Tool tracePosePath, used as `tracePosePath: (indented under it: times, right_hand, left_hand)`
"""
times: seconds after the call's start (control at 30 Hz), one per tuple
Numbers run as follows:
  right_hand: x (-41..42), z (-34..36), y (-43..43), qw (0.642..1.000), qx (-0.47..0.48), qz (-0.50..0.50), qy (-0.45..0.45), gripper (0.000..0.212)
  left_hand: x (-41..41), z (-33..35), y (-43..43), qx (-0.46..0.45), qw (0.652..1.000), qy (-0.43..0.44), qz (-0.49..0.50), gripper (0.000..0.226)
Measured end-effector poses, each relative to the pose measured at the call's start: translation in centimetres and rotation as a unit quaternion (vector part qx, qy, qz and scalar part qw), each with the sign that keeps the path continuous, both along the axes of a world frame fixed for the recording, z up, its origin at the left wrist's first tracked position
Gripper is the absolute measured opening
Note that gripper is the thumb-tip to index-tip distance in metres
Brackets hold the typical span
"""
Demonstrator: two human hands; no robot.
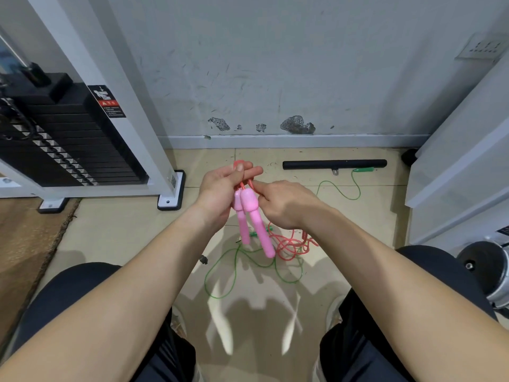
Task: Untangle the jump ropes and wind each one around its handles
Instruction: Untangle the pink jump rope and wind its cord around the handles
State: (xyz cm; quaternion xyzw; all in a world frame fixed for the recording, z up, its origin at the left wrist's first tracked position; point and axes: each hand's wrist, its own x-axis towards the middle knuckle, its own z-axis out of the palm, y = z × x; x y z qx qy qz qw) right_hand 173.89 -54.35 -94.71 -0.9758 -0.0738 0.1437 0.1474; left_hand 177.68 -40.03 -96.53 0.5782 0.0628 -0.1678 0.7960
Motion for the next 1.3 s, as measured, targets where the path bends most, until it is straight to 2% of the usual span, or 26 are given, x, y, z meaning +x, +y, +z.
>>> tracePosePath:
  times: [0.1, 0.17, 0.23, 0.3, 0.43, 0.57, 0.67, 0.8, 0.9, 1.0, 1.07, 1.13, 1.2, 1.23, 1.3]
  right_hand:
    - [-0.3, 1.1, 0.1, 0.998, -0.062, -0.009, 0.004, 0.037]
    - [-0.5, 1.5, 0.5, 1.000, -0.022, -0.014, 0.002, 0.029]
    - [-0.9, 1.0, 1.5, 0.988, 0.143, -0.053, 0.008, 0.019]
    - [-1.7, -0.3, 3.0, 0.943, 0.312, -0.116, -0.014, 0.024]
    - [-3.1, -3.0, 5.5, 0.848, 0.482, -0.217, -0.034, 0.037]
    - [-2.7, -3.7, 5.0, 0.826, 0.509, -0.237, -0.056, 0.047]
    - [-2.0, -3.8, 4.2, 0.826, 0.504, -0.241, -0.076, 0.044]
    - [-1.7, -3.5, 4.1, 0.815, 0.521, -0.245, -0.064, 0.044]
    - [-1.8, -2.7, 4.1, 0.785, 0.567, -0.249, -0.025, 0.032]
    - [-2.1, -2.2, 4.0, 0.748, 0.603, -0.276, 0.002, 0.027]
    - [-2.5, -2.3, 4.3, 0.758, 0.591, -0.275, 0.001, 0.036]
    - [-2.9, -2.7, 4.7, 0.810, 0.526, -0.257, -0.027, 0.044]
    - [-3.0, -3.6, 5.1, 0.883, 0.412, -0.204, -0.098, 0.048]
    - [-3.1, -4.0, 5.2, 0.905, 0.361, -0.173, -0.144, 0.051]
    - [-3.2, -4.7, 5.3, 0.919, 0.292, -0.122, -0.233, 0.059]
  left_hand:
    - [-1.2, -0.3, -0.9, 0.116, 0.989, -0.090, 0.016, 0.014]
    - [-1.7, -0.6, -1.4, 0.142, 0.982, -0.120, 0.037, 0.012]
    - [-1.6, -1.0, -1.7, 0.141, 0.980, -0.126, 0.068, 0.013]
    - [-1.1, -1.2, -1.8, 0.126, 0.979, -0.108, 0.117, 0.013]
    - [-1.0, -1.0, -1.8, 0.089, 0.983, -0.033, 0.160, 0.011]
    - [-0.4, -0.3, -1.6, 0.007, 0.990, 0.040, 0.136, 0.017]
    - [-0.2, 0.4, -1.2, -0.027, 0.995, 0.048, 0.078, 0.024]
    - [0.0, 0.6, -0.6, 0.104, 0.994, -0.014, 0.002, 0.048]
    - [-0.4, 0.1, -0.4, 0.156, 0.985, -0.072, -0.015, 0.040]
    - [-0.9, -0.6, -0.6, 0.147, 0.984, -0.104, 0.002, 0.030]
    - [-1.1, -0.6, -0.9, 0.121, 0.988, -0.090, 0.030, 0.027]
    - [-1.4, 0.0, -1.0, 0.081, 0.994, -0.043, 0.059, 0.029]
    - [-1.3, 0.6, -0.9, 0.025, 0.996, 0.021, 0.077, 0.033]
    - [-1.1, 0.9, -0.9, -0.010, 0.995, 0.051, 0.080, 0.031]
    - [-0.6, 1.1, -0.8, -0.071, 0.989, 0.094, 0.095, 0.017]
